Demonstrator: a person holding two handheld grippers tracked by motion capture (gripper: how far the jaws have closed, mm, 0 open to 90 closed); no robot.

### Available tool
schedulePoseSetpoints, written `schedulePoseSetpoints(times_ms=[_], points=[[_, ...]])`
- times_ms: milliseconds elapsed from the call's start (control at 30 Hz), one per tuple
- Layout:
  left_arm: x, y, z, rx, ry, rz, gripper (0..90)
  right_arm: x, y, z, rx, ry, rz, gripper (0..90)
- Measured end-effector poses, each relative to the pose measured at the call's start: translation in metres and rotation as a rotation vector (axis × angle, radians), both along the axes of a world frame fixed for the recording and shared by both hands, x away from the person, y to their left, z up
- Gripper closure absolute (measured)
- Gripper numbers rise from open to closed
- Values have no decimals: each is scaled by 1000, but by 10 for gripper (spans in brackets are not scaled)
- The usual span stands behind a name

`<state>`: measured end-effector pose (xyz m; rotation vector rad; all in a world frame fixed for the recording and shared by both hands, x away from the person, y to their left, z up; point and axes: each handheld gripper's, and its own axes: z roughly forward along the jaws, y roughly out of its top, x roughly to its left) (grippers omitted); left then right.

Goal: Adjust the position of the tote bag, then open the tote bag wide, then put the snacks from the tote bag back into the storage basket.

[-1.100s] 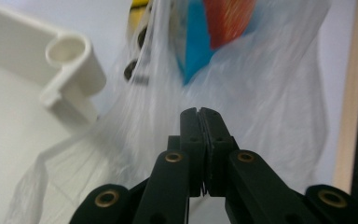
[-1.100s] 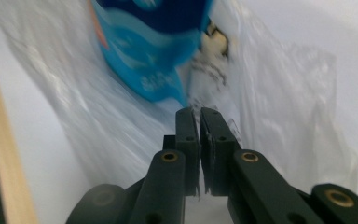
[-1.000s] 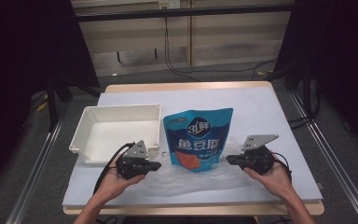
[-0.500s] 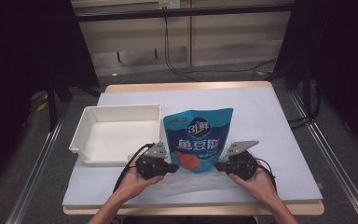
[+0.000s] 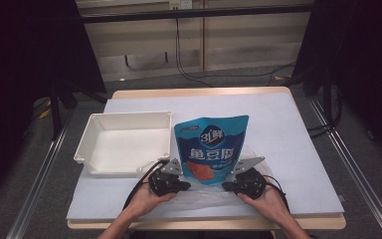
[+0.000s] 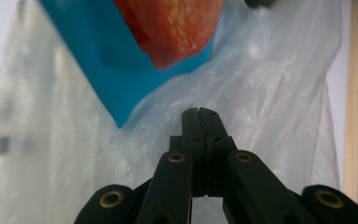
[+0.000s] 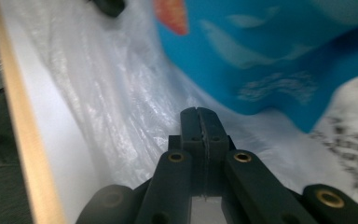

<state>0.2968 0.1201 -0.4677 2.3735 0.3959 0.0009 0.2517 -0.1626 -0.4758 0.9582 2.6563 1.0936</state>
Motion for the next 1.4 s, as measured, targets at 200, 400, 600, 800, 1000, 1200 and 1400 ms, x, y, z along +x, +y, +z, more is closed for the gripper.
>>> schedulePoseSetpoints(times_ms=[200,400,600,800,1000,1200,1400], points=[[4,0,7,-35,-27,25,900,-12,2,1,-5,3,40,900],[3,-9,1,-8,-38,4,900,-16,1,1,-6,6,72,900],[0,-7,-6,4,-23,13,900,-19,2,2,-9,14,92,900],[-9,-4,-5,27,-23,-9,900,-19,1,0,7,8,85,900],[-18,1,-1,65,-24,-70,900,-17,-6,3,59,13,60,856],[-16,10,-1,48,16,-74,900,-18,-12,8,102,-19,40,797],[-15,14,7,-19,-2,-66,891,-19,-16,17,146,-49,27,717]])
